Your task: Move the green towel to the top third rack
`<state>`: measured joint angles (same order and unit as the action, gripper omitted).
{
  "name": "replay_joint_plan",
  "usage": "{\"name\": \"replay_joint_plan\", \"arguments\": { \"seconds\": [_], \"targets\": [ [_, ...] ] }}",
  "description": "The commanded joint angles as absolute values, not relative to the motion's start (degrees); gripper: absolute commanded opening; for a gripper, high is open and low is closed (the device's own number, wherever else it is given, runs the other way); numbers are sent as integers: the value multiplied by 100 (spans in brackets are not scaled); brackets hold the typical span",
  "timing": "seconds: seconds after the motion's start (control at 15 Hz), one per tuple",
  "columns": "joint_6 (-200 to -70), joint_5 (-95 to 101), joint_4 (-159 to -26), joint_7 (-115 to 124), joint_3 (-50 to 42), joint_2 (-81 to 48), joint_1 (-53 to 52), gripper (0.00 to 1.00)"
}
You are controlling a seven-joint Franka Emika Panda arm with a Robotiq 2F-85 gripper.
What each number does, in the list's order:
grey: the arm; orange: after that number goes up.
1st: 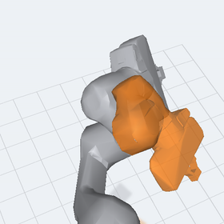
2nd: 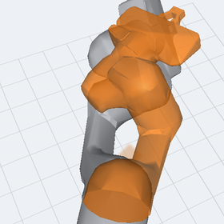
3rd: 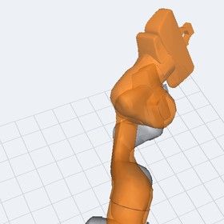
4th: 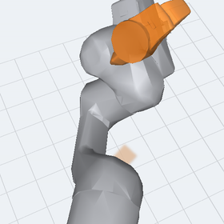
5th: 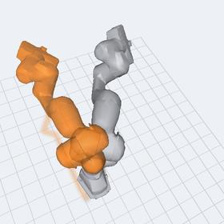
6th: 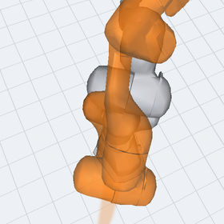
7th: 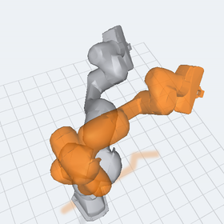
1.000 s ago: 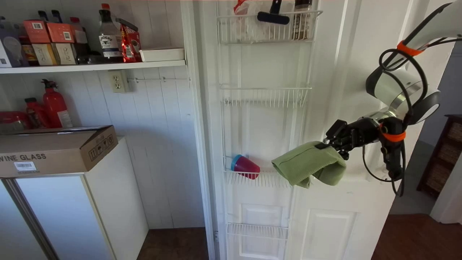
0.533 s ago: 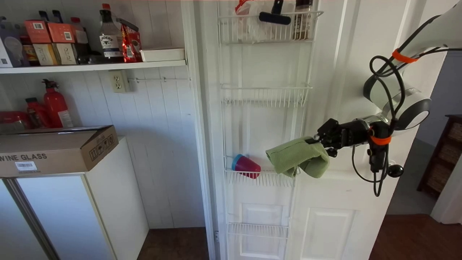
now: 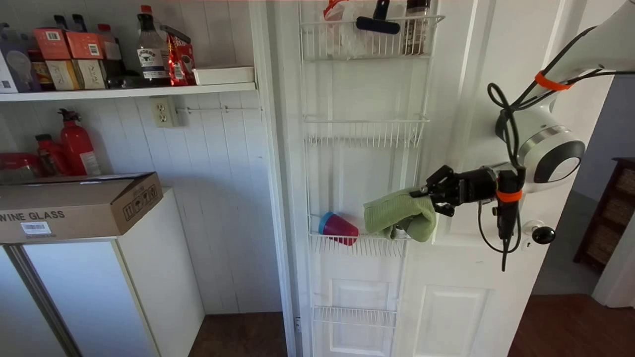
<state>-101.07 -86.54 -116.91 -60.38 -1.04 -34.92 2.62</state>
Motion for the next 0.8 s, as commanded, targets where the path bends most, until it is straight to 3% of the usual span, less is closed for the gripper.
{"name": "replay_joint_plan", "arguments": {
  "seconds": [0.0,0.73],
  "targets": [
    [-10482,-9144,-11569,-6001,-101,-3747,112,4],
    [-11482,-9619,-11523,-5518,-139,-3931,-232,6]
  ]
}}
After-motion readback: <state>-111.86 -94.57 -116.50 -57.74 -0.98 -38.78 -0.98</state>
